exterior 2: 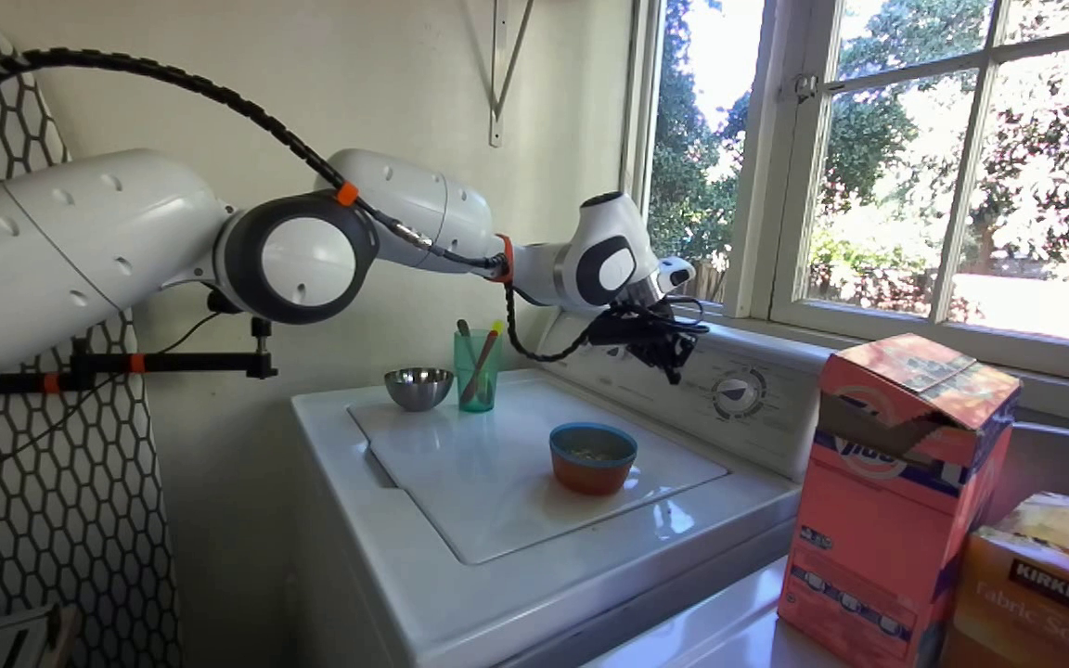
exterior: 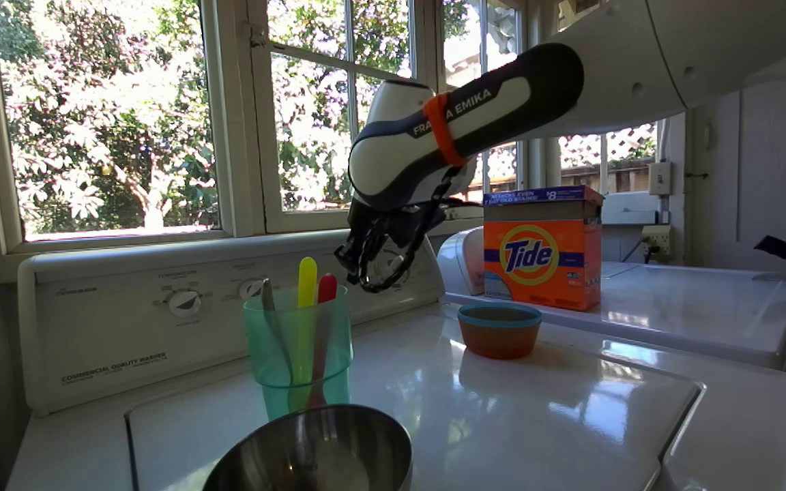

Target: Press the switch on the stove.

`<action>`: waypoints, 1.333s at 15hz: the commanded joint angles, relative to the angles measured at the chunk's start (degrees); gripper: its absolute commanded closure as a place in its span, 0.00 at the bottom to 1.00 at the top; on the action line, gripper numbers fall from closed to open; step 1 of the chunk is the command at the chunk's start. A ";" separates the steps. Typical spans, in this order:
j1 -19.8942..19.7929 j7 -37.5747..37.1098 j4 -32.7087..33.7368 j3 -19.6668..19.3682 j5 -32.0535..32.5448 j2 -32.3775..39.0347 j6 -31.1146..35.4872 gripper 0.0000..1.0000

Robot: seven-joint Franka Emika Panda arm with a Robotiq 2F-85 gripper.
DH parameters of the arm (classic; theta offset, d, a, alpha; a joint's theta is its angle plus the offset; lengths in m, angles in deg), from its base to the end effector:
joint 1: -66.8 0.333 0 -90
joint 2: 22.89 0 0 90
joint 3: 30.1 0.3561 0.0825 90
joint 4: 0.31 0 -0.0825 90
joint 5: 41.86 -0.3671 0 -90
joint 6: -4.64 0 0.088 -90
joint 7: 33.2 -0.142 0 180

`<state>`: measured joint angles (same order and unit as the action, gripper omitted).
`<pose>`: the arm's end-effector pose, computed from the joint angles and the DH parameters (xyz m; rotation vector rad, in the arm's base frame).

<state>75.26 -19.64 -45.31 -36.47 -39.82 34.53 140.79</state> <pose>0.8689 0.0804 0.3900 2.8042 0.5263 0.8527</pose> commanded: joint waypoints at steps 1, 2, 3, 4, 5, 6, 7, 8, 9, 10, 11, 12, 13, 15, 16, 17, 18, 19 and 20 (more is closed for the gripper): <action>0.79 -0.93 1.87 -0.70 0.68 1.35 0.27 1.00; 0.94 -0.93 1.63 -0.73 0.70 1.09 0.53 1.00; 1.02 -0.86 1.53 -0.65 0.61 0.87 1.03 1.00; 1.08 -0.93 1.66 -0.68 0.58 0.88 1.87 1.00; 1.15 -1.05 1.99 -0.84 0.67 1.14 2.92 1.00; 1.17 -1.09 2.29 -0.95 0.70 1.35 3.51 1.00; 1.19 -1.17 2.50 -1.11 0.72 1.55 4.16 1.00; 1.20 -1.23 2.48 -1.15 0.64 1.45 3.94 1.00; 0.80 -0.26 2.27 -0.04 -0.29 1.11 3.67 1.00; 0.82 0.00 0.94 -0.21 -0.03 0.08 3.16 0.99; 0.82 0.00 0.98 -0.15 -0.03 0.09 3.16 0.99; 0.83 0.00 1.01 -0.11 -0.03 0.08 3.16 0.99; 0.83 0.00 1.03 -0.09 -0.04 0.08 3.16 1.00; 0.85 -0.18 1.09 -0.29 0.10 0.19 2.98 1.00; 0.86 -0.41 1.04 -0.45 0.15 0.17 2.61 1.00; 0.84 -0.48 1.04 -0.56 0.19 0.21 2.69 1.00; 0.78 -0.49 1.08 -0.53 0.09 0.24 2.65 1.00; 0.80 -0.52 1.12 -0.62 0.17 0.28 2.58 1.00; 0.78 -0.52 1.19 -0.64 0.20 0.38 2.51 1.00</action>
<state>75.95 -19.64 -44.28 -36.70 -39.85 34.62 143.95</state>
